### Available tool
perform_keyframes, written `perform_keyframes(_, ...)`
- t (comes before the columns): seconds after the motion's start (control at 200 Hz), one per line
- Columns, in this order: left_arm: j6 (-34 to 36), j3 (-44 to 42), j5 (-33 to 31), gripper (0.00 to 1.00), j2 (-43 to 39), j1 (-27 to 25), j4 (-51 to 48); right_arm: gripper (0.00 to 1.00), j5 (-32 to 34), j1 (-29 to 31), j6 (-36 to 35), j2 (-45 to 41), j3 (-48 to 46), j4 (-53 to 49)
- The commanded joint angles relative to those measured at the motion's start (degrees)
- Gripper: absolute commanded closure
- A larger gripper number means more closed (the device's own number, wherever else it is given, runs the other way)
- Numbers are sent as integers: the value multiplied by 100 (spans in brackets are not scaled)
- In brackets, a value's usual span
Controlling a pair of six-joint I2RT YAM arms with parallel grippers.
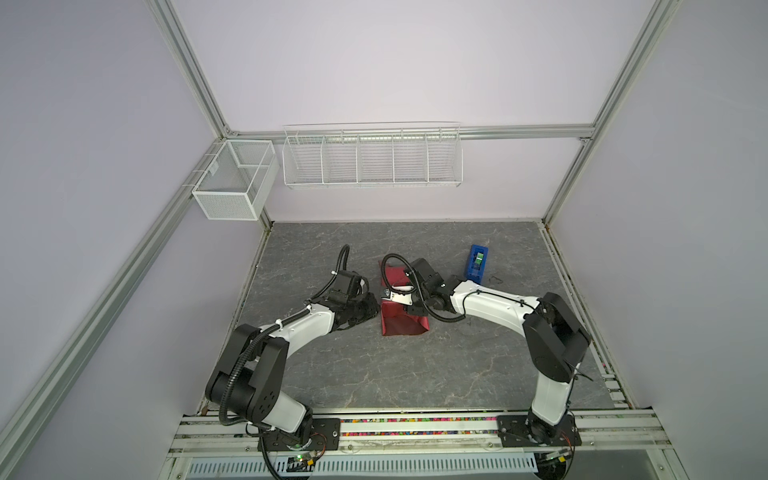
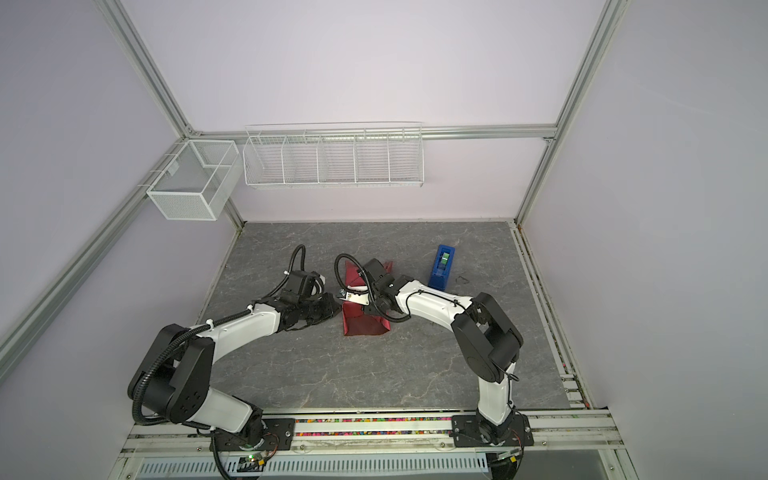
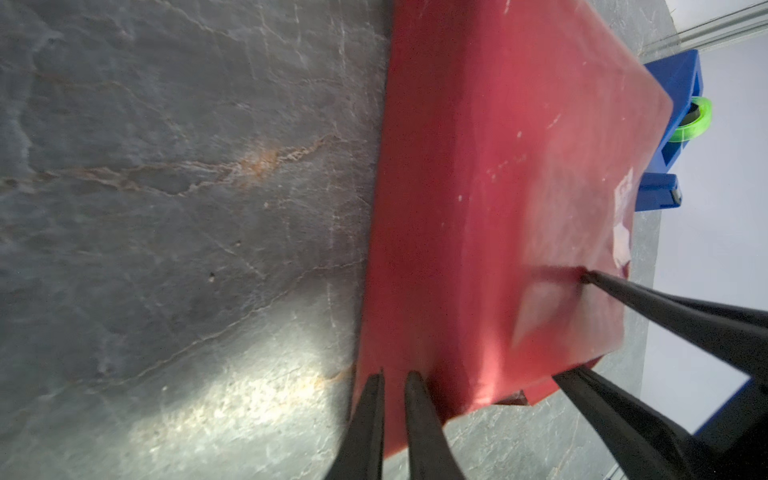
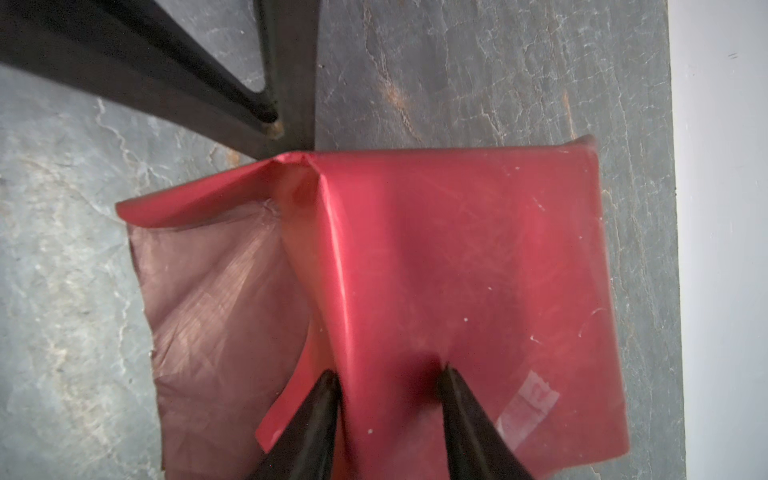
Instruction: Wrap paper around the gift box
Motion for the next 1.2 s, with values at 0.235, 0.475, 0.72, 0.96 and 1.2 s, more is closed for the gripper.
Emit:
perform_keyframes(0.235, -303, -239, 774, 87, 258, -48, 810, 57, -153, -43, 79, -61, -63, -336)
perform_keyframes(0.475, -752, -561, 935, 89, 439, -48, 1495, 57, -146, -43, 78, -58, -45, -365)
perform_keyframes(0.72, -1434, -994, 1002, 91, 467, -48, 2339, 57, -146, -43, 87, -76, -29, -377)
perform_keyframes(0.96, -2016, -1192, 1268, 91, 806, -101, 3243, 57, -149, -43, 105, -86, -14, -373)
perform_keyframes(1.2, -2619, -1251, 1397, 92, 1199, -165, 4153, 58, -172, -43, 129, -78, 13, -378)
